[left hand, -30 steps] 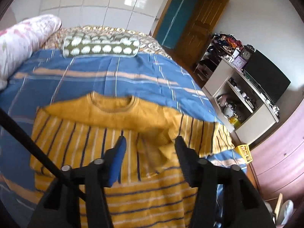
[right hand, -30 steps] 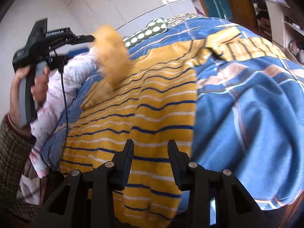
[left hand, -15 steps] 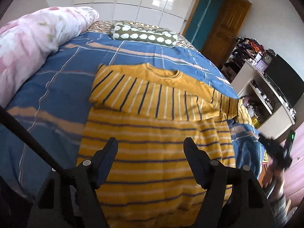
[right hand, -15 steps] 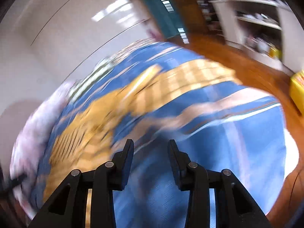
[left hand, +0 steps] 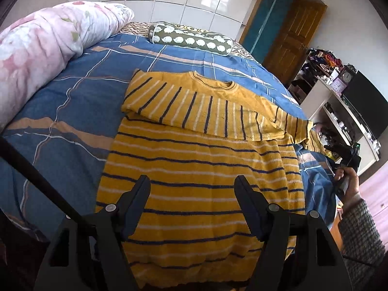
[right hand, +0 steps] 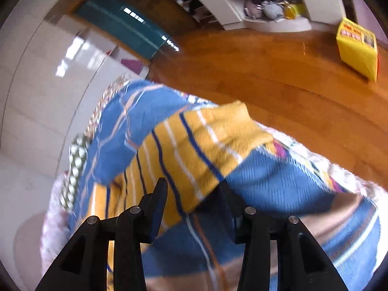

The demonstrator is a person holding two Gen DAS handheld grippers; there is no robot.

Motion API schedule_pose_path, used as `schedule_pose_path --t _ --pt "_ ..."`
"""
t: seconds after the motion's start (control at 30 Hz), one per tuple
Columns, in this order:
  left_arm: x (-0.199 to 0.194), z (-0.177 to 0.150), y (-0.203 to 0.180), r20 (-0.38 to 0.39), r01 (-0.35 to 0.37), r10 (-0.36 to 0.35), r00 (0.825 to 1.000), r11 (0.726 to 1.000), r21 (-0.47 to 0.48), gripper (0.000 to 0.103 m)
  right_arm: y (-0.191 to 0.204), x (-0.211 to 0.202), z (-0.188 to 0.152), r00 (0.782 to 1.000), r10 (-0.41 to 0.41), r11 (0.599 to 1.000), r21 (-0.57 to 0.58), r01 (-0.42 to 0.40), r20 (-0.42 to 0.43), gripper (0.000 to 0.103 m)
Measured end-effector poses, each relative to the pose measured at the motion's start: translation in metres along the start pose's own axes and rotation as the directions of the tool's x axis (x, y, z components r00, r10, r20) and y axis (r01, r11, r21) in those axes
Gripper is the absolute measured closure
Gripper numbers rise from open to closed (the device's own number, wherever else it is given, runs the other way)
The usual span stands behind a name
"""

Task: Fold small clothes

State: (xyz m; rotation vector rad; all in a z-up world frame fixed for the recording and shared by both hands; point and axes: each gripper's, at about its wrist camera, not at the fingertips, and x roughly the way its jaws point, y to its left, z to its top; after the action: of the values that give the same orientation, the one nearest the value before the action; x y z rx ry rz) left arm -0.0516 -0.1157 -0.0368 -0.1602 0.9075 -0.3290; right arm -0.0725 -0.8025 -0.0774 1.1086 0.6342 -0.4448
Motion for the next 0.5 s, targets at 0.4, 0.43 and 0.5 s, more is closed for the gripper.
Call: schedule_pose_path --t 0.4,0.43,0.5 --pt "-0.012 -0.003 0.028 0.053 0.015 -0.011 0.999 0.997 -0.072 0.033 0.022 -0.1 0.038 0.972 -0.056 0.998 -0.021 0.062 0.226 0.097" --pt "-0.014 -0.004 0.03 0.058 0.015 -0.011 0.998 0.997 -0.081 0.033 0.045 -0.103 0.031 0.97 -0.048 0.995 -0.078 0.068 0.237 0.097" --pt "-0.019 -0.005 0.039 0.07 0.02 -0.013 0.997 0.995 -0.099 0.033 0.09 -0.102 0.015 0.973 -0.02 0.981 -0.184 0.063 0.229 0.097"
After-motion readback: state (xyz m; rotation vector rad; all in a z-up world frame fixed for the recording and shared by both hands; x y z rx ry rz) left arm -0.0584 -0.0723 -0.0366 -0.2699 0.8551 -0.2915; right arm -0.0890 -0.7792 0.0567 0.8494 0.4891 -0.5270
